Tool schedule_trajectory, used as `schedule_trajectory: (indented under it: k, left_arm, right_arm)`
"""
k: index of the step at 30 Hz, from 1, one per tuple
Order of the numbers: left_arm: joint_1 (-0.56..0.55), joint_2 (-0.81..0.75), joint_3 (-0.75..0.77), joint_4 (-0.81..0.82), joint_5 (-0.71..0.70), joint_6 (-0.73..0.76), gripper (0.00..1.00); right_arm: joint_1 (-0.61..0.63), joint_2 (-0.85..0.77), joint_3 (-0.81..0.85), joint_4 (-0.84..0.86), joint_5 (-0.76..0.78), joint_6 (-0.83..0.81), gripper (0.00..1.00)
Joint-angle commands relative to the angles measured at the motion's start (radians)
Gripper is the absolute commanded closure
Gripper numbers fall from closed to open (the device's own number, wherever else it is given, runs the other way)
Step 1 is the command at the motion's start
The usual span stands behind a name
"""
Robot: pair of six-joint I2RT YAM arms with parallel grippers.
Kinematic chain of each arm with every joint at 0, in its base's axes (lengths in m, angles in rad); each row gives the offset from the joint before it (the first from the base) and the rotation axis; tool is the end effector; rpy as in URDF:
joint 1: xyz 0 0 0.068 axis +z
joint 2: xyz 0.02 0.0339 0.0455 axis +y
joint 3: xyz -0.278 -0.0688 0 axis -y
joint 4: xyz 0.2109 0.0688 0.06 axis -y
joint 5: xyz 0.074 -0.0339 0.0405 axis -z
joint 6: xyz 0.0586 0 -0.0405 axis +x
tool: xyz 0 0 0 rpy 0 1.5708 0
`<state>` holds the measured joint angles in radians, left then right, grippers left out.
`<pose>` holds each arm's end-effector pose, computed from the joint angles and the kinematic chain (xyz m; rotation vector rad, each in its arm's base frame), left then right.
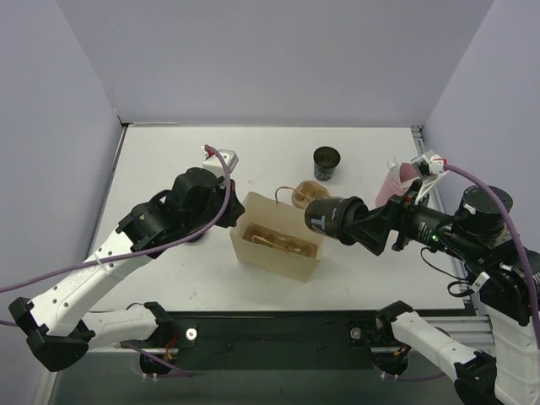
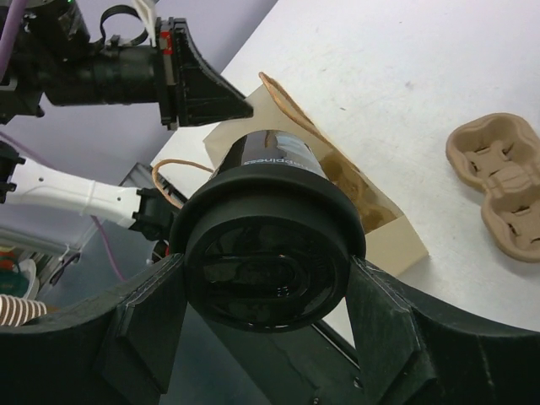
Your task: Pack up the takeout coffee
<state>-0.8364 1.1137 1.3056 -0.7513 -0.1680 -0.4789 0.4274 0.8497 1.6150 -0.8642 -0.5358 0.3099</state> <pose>0.1444 -0.1453 0.3922 0.2873 2.1615 -0.5921 0.0520 0.0566 0.4994 -0.5230 1.6762 0.9925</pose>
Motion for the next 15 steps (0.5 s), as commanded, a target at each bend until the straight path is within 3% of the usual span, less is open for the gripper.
schedule_trajectory:
  k: [1, 6, 9, 15]
  left_arm:
    - [0.003, -0.041, -0.022, 0.069, 0.010, 0.000, 1.00]
    - [0.005, -0.055, -0.039, 0.086, 0.022, -0.019, 1.00]
    - [0.005, -0.046, -0.035, 0.067, 0.031, -0.036, 1.00]
    - [0.003, -0.096, -0.074, 0.124, 0.045, -0.017, 1.00]
  right_arm:
    - [0.030, -0.005, -0.030, 0.037, -0.081, -0.011, 0.54]
    - [0.099, 0.014, -0.046, 0.059, 0.000, -0.015, 0.55]
    - [0.203, 0.049, -0.037, 0.044, 0.081, -0.020, 0.55]
    - [0.554, 0.149, 0.008, 0.016, 0.513, -0.089, 0.57]
